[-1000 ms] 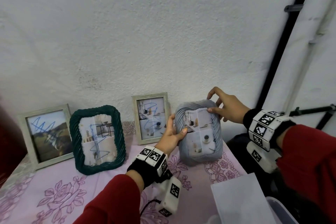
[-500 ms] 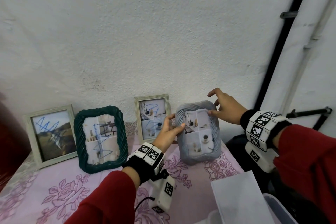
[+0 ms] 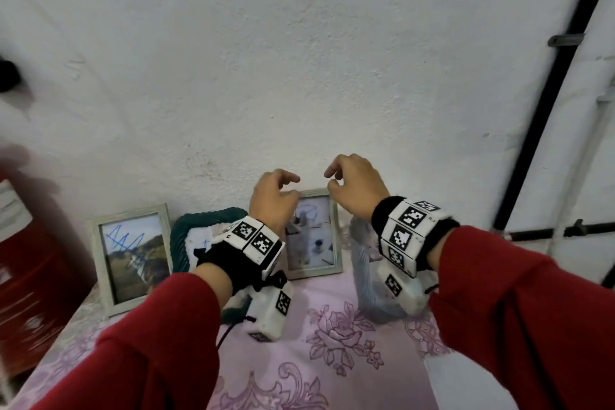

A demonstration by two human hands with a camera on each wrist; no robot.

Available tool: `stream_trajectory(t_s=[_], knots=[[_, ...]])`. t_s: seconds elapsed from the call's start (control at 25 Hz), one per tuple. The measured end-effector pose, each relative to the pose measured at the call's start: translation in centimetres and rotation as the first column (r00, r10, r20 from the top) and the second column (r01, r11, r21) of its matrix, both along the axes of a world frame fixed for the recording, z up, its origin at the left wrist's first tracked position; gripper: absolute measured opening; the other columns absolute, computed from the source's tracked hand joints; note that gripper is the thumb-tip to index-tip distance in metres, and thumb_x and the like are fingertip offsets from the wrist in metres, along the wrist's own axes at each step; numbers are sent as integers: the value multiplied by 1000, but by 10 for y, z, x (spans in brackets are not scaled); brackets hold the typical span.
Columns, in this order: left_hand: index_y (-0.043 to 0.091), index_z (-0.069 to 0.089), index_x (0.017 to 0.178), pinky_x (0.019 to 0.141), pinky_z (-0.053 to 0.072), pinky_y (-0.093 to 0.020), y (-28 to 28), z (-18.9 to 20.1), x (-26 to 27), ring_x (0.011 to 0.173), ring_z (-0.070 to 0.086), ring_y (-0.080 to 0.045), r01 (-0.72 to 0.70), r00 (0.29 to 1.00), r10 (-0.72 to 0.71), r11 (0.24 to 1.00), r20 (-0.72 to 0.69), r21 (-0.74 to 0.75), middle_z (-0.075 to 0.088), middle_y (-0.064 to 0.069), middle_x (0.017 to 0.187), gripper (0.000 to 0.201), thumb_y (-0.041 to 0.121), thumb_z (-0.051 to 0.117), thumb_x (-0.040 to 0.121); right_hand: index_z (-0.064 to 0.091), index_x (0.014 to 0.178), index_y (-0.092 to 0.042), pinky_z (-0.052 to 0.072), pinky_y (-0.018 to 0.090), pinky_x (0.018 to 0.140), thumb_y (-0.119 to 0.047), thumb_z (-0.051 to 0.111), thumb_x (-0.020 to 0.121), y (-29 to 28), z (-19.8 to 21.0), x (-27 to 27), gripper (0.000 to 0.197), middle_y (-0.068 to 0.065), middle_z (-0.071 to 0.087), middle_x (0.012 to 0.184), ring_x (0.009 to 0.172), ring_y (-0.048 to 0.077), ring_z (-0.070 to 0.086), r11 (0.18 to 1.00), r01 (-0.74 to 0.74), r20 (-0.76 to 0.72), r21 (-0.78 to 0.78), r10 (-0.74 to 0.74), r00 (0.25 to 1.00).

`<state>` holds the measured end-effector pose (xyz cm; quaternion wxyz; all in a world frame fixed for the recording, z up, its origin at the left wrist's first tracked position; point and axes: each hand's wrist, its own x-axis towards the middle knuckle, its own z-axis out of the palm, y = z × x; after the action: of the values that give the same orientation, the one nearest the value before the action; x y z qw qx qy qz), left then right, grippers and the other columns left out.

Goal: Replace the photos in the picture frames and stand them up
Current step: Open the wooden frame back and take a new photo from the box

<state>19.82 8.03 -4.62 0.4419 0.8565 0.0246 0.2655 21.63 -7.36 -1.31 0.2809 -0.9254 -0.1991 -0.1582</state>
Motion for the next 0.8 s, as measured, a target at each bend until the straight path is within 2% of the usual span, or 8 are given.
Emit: stream_trajectory(t_s=[0.08, 0.16, 0.28, 0.4, 0.6, 0.8], knots=[[13, 61, 111, 97, 43, -36, 18, 2, 11, 112, 54, -24, -39, 997, 52, 976, -58, 216, 58, -11, 119, 31, 7, 58, 81, 59, 108, -14, 41, 39, 95, -17, 51, 87, 20, -5, 9, 23, 11, 55, 116, 110, 29, 51, 996, 14, -30, -93, -17, 999], [15, 56, 120, 100, 41, -40, 33, 0, 22, 117, 52, -25, -38, 988, 95, 915, -124, 402, 56, -9, 126, 36, 14, 57, 84, 55, 118, -13, 38, 40, 99, -18, 51, 89, 35, -11, 19, 30, 13, 51, 124, 116, 31, 48, 976, 33, -80, -214, -52, 995], [20, 49, 129, 103, 32, -38, 47, -7, 33, 122, 50, -23, 43, 962, 119, 820, -244, 570, 55, -4, 131, 41, 25, 55, 90, 47, 129, -14, 33, 41, 105, -13, 50, 89, 44, -16, 34, 40, 12, 47, 132, 123, 31, 44, 916, 51, -119, -398, -106, 987], [23, 52, 127, 101, 27, -36, 53, -13, 37, 120, 52, -18, 106, 950, 91, 809, -300, 578, 59, 2, 126, 38, 29, 57, 89, 52, 127, -15, 29, 40, 105, -4, 48, 88, 41, -19, 42, 40, 9, 53, 132, 123, 28, 48, 894, 29, -135, -447, -99, 986], [21, 59, 106, 93, 26, -34, 54, -15, 32, 104, 58, -17, 53, 974, 60, 877, -218, 478, 66, 1, 106, 25, 29, 67, 83, 61, 114, -19, 31, 38, 101, -2, 51, 87, 32, -20, 44, 34, 5, 60, 122, 117, 24, 51, 928, 27, -67, -372, -56, 996], [19, 62, 98, 88, 24, -31, 49, -5, 20, 94, 60, -18, 56, 975, 29, 927, -220, 370, 64, 3, 88, 24, 26, 72, 78, 64, 106, -18, 31, 35, 97, 3, 59, 79, 22, -8, 33, 34, 5, 64, 111, 110, 22, 54, 946, -14, -70, -323, -9, 997]])
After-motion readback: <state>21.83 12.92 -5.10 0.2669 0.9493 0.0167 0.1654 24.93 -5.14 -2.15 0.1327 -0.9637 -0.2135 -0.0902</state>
